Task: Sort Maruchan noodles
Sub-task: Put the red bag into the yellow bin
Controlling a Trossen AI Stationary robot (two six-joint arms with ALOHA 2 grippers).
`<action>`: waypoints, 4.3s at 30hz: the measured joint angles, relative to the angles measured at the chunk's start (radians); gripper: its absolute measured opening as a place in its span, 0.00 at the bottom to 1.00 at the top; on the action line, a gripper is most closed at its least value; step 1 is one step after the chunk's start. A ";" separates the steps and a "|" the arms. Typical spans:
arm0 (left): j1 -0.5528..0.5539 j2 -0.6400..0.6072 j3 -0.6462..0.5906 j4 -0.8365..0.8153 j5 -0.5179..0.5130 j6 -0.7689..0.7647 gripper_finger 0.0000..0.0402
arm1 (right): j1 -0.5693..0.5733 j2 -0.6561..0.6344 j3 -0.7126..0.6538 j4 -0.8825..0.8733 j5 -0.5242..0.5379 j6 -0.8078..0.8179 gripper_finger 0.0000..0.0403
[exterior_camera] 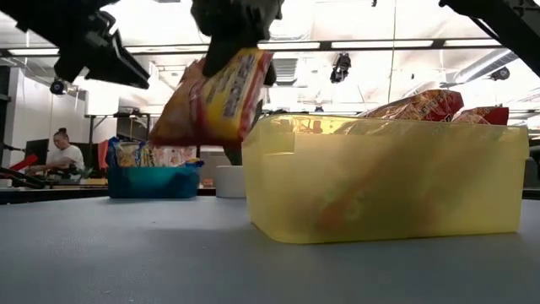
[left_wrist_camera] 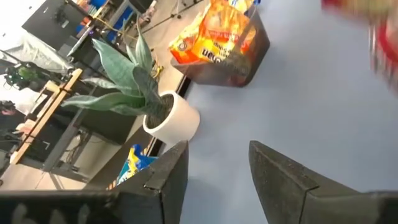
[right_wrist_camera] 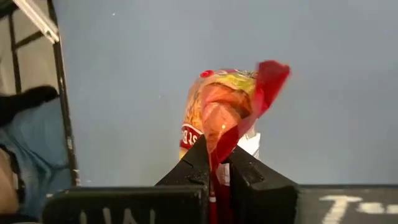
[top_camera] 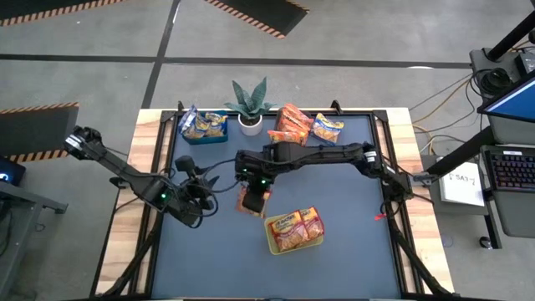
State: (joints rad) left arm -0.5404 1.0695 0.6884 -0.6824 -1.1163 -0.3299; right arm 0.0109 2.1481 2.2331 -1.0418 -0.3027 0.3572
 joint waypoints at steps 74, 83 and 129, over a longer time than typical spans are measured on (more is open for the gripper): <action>0.000 0.004 -0.033 0.010 0.000 0.007 0.37 | 0.383 -0.018 -0.010 -0.350 0.505 1.116 0.02; 0.000 0.004 -0.033 0.012 0.000 0.007 0.37 | 0.379 -0.018 -0.010 -0.347 0.505 1.076 0.09; 0.000 0.005 -0.032 0.025 0.000 0.011 0.37 | 0.348 0.082 -0.019 -0.232 0.324 0.852 0.04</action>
State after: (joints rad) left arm -0.5400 1.0740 0.6559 -0.6571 -1.1164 -0.3191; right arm 0.3592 2.2300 2.2141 -1.2736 0.0212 1.2091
